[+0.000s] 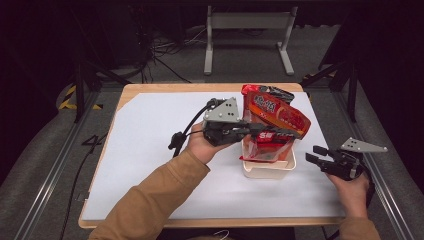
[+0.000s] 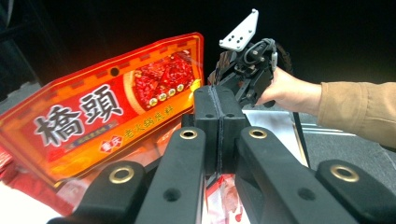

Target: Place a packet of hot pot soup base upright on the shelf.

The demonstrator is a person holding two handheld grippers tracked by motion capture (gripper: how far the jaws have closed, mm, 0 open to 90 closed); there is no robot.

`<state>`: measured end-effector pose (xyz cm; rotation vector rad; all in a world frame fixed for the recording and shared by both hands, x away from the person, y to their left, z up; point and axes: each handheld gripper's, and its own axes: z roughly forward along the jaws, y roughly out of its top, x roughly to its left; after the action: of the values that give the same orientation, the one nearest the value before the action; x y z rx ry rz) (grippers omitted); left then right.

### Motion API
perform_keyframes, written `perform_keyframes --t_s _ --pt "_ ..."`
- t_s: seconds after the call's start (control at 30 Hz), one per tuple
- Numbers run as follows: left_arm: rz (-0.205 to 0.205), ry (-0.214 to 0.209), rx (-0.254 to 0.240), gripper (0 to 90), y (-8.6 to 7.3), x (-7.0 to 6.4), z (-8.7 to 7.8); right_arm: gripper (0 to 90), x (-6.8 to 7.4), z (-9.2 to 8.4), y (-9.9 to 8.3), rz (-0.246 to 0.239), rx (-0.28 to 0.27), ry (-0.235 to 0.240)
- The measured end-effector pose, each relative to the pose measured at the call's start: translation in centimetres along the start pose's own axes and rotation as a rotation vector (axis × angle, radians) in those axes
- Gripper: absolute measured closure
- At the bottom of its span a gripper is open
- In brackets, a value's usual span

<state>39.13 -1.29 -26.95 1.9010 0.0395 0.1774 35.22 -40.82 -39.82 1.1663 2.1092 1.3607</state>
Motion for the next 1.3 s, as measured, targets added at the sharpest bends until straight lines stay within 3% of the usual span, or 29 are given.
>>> perform_keyframes --t_s 0.57,1.3 --pt "-0.012 -0.011 0.000 90.0 -1.3 0.1 2.8 48.7 0.0 0.0 0.0 -0.008 0.003 -0.004" --pt "-0.061 -0.003 0.005 90.0 -3.6 0.7 4.2 48.7 0.1 0.2 0.1 -0.018 0.005 -0.003"
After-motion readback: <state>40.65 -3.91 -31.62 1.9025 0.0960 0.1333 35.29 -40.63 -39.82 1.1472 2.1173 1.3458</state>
